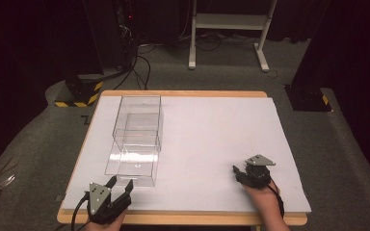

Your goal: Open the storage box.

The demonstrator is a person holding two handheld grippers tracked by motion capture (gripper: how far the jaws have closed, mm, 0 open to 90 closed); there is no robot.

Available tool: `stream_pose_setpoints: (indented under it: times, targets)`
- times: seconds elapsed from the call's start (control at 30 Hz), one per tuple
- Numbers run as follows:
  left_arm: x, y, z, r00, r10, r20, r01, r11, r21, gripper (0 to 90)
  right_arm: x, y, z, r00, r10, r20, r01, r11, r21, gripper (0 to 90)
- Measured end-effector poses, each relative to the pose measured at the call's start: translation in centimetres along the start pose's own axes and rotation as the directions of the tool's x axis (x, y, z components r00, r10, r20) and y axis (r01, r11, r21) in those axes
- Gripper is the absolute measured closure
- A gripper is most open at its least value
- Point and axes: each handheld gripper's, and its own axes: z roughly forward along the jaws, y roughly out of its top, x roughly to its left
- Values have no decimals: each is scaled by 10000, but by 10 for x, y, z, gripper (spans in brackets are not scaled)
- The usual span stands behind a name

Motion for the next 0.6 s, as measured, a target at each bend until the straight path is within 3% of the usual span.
stream_pose_setpoints:
  times: [0.23, 0.6]
  targets:
    - [6, 14, 6, 9997, 55, 241, -49, 9997, -235, 478, 0, 0, 0, 10000, 45, -11, -45, 10000, 13, 398]
    - [38, 39, 23, 9991, 308, 286, -302, 9994, -190, 438, 0, 0, 0, 10000, 72, -2, -72, 10000, 29, 398]
